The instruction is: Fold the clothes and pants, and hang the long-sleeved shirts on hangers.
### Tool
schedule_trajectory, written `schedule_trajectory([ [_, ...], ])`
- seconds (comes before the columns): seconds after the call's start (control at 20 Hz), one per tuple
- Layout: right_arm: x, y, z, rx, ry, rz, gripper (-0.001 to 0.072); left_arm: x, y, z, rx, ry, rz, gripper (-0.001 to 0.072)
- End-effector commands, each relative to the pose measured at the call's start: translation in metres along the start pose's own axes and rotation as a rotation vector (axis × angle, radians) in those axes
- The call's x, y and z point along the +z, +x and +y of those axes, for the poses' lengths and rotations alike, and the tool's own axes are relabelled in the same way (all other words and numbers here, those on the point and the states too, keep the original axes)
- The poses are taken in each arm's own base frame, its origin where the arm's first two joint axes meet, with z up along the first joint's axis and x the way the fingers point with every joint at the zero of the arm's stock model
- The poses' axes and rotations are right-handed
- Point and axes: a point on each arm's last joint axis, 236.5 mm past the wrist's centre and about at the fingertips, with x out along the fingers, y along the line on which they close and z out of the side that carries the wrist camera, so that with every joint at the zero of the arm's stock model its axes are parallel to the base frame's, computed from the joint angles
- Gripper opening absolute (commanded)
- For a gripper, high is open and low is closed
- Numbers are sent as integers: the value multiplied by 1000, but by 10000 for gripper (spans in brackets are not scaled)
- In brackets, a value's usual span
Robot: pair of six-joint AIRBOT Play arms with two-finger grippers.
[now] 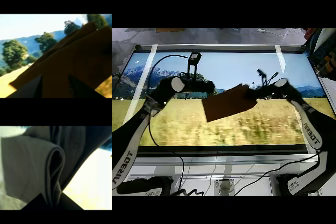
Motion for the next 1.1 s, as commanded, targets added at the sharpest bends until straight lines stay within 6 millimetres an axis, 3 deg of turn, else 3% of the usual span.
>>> schedule_trajectory([
  [0.0, 58, -100, -28, -142, 15, -186, 13, -17, -59, 64, 247, 214, 130, 215],
  [0.1, 69, -177, -70, -305, 55, -286, 13, -7, -98, 79, 319, 235, 108, 215],
  [0.2, 57, -253, -120, -484, 141, -346, 13, 6, -132, 83, 352, 226, 53, 215],
  [0.3, 22, -323, -172, -631, 340, -388, 13, 18, -159, 80, 370, 227, -6, 215],
  [0.4, -26, -374, -212, -704, 562, -402, 12, 26, -178, 74, 376, 232, -51, 214],
  [0.5, -78, -412, -243, -747, 780, -413, 12, 30, -189, 71, 380, 236, -75, 215],
  [0.75, -214, -449, -272, -853, 1196, -272, 12, 31, -191, 70, 381, 236, -80, 215],
  [0.85, -245, -456, -273, -892, 1256, -220, 12, 31, -191, 70, 381, 236, -80, 215],
  [1.0, -270, -431, -256, -818, 1337, -96, 13, 31, -190, 70, 380, 236, -79, 215],
  [1.05, -273, -426, -254, -801, 1349, -76, 48, 31, -190, 70, 380, 236, -79, 214],
])
